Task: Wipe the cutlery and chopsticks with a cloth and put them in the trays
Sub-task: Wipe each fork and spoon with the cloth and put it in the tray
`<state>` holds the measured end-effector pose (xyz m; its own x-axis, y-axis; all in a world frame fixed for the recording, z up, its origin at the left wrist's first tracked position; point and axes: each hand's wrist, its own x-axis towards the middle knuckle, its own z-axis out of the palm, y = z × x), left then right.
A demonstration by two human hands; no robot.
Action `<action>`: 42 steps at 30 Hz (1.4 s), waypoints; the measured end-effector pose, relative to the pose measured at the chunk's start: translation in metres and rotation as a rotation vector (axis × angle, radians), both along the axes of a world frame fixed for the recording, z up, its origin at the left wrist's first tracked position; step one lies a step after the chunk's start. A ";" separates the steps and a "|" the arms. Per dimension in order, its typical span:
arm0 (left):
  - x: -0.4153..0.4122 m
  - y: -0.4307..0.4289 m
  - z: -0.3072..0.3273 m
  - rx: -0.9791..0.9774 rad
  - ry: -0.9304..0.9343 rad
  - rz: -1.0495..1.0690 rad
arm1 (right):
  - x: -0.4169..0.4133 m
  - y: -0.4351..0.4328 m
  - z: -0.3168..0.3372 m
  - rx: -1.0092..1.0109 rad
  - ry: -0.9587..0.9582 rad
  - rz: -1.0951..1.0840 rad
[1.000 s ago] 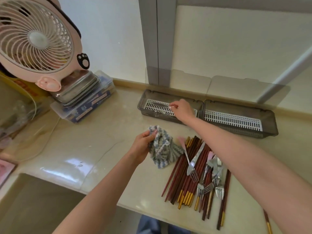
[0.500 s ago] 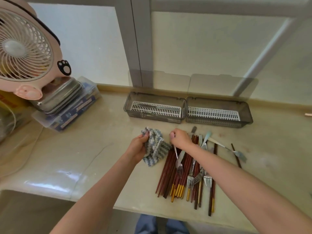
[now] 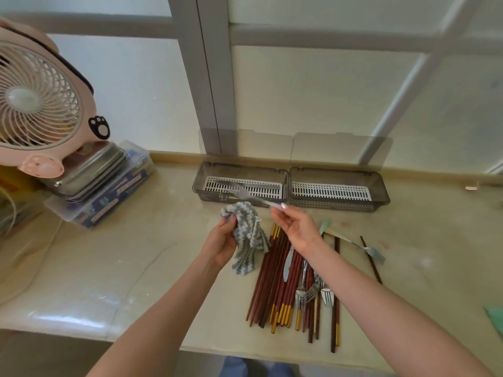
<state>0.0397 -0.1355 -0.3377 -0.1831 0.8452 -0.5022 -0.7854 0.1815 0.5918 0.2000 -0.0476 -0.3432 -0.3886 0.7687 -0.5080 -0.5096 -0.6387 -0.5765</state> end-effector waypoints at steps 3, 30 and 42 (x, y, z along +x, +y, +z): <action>0.001 0.006 0.002 -0.005 0.025 0.072 | -0.008 -0.019 -0.006 0.035 -0.126 0.066; -0.055 0.031 0.015 -0.465 0.298 0.451 | -0.009 -0.038 0.017 0.326 -0.463 0.258; -0.026 0.034 0.006 -0.280 0.251 0.192 | -0.016 -0.051 0.000 0.299 -0.174 0.474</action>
